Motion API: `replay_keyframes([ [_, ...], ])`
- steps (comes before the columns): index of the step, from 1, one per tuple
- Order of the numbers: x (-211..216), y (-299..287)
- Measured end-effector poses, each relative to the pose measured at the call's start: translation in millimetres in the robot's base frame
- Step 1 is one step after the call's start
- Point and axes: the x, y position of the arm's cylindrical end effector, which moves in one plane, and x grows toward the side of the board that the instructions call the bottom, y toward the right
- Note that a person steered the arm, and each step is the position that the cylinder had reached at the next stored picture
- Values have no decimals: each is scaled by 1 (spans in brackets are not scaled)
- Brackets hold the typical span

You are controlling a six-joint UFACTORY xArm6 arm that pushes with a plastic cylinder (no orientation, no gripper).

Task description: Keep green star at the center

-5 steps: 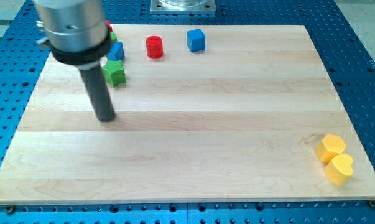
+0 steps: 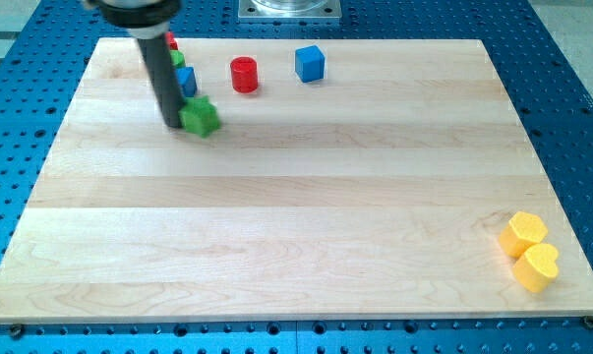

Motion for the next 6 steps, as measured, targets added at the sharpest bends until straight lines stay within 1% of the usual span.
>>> replay_keyframes([
  [1, 19, 45],
  [2, 22, 72],
  [3, 9, 42],
  [4, -16, 57],
  [5, -13, 108],
  [6, 0, 147],
])
